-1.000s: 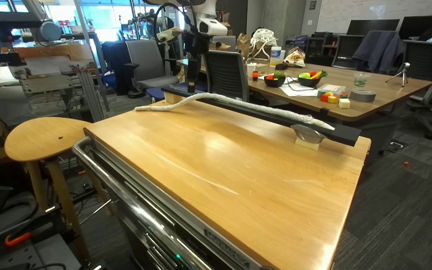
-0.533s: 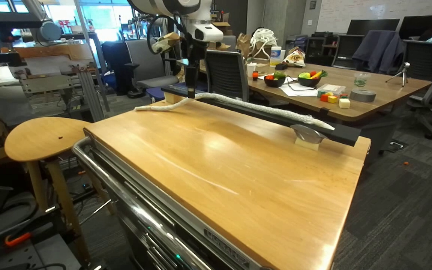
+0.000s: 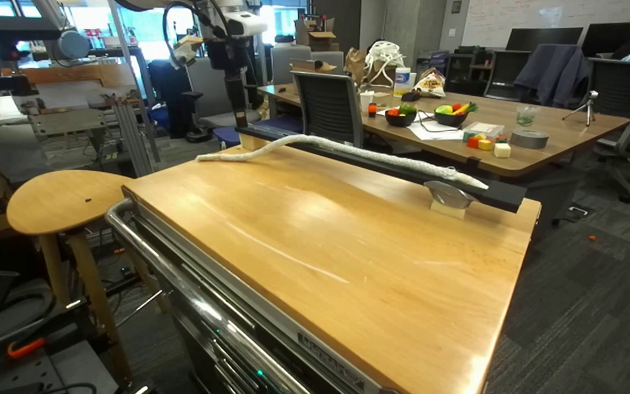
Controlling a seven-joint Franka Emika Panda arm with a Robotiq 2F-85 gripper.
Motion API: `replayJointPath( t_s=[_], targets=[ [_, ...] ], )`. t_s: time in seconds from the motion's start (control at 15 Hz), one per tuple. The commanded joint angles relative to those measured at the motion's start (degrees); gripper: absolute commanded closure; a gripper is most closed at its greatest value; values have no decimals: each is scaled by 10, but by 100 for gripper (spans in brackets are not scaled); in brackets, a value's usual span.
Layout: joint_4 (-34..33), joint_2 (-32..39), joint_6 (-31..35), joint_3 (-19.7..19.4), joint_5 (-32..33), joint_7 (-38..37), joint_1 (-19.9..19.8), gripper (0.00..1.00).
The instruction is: Put the rope in the groove on the black object
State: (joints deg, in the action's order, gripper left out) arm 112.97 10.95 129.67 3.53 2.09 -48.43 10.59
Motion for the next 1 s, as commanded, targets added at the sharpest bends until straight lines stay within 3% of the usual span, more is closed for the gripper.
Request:
replayJointPath(
  t_s=[0.0, 0.13, 0.2, 0.4, 0.47, 0.8, 0.87, 0.93],
  targets=[
    [8, 38, 28, 31, 16, 28, 27, 0],
    [-7, 83, 11, 43, 18, 37, 43, 0],
    [11, 42, 6, 33, 7, 19, 37, 0],
    [5, 85, 10, 37, 7, 24, 54, 0],
    [6, 87, 18, 37, 1, 27, 52, 18],
    [9, 89, 45, 42, -13, 31, 52, 58],
    [10, 87, 48, 44, -19, 35, 51, 61],
    [11, 85, 53, 45, -25, 37, 51, 42]
  ],
)
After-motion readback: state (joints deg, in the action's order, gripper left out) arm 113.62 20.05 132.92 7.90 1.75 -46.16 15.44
